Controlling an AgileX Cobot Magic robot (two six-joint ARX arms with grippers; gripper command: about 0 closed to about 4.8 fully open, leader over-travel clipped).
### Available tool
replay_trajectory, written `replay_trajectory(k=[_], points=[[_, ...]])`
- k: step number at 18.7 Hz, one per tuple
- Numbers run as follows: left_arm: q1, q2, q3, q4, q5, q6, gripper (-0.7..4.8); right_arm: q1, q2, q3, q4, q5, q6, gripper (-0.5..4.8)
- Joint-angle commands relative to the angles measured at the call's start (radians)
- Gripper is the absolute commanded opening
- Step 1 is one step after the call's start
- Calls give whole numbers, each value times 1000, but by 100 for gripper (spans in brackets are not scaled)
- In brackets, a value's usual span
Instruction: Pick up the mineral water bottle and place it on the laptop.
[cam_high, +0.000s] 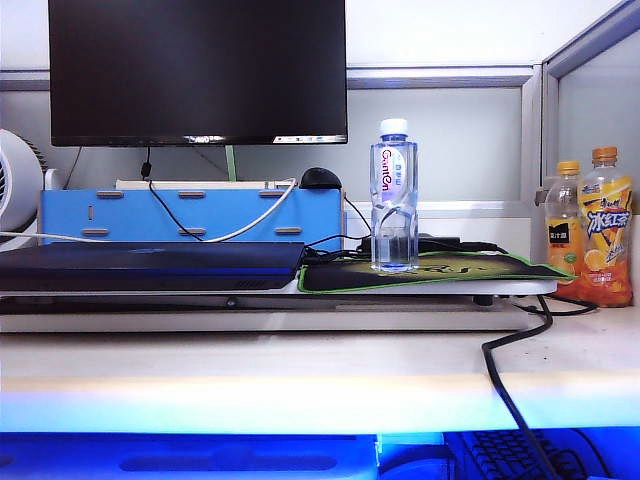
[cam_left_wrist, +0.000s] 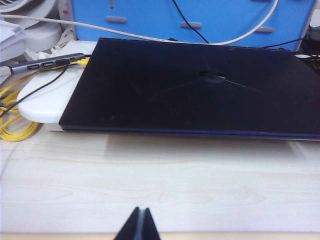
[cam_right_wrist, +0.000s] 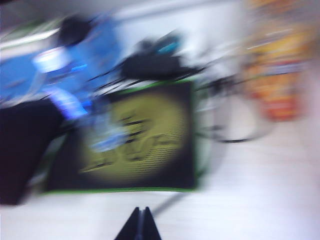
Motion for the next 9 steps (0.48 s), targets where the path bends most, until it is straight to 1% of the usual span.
replay_trajectory(k=[1, 3, 5, 6, 9], points=[[1, 0, 1, 4, 3, 1, -2, 16, 182, 106, -12, -188, -4, -5], [1, 0, 1, 4, 3, 1, -2, 49, 267, 165, 0, -291, -1, -5], [1, 0, 1, 4, 3, 1, -2, 77, 305, 194, 73, -378, 8, -5], [1, 0, 1, 4, 3, 1, -2, 89, 307, 195, 110, -414, 23, -5], [1, 0, 1, 4, 3, 1, -2, 94, 307, 196, 175, -472, 105, -5]])
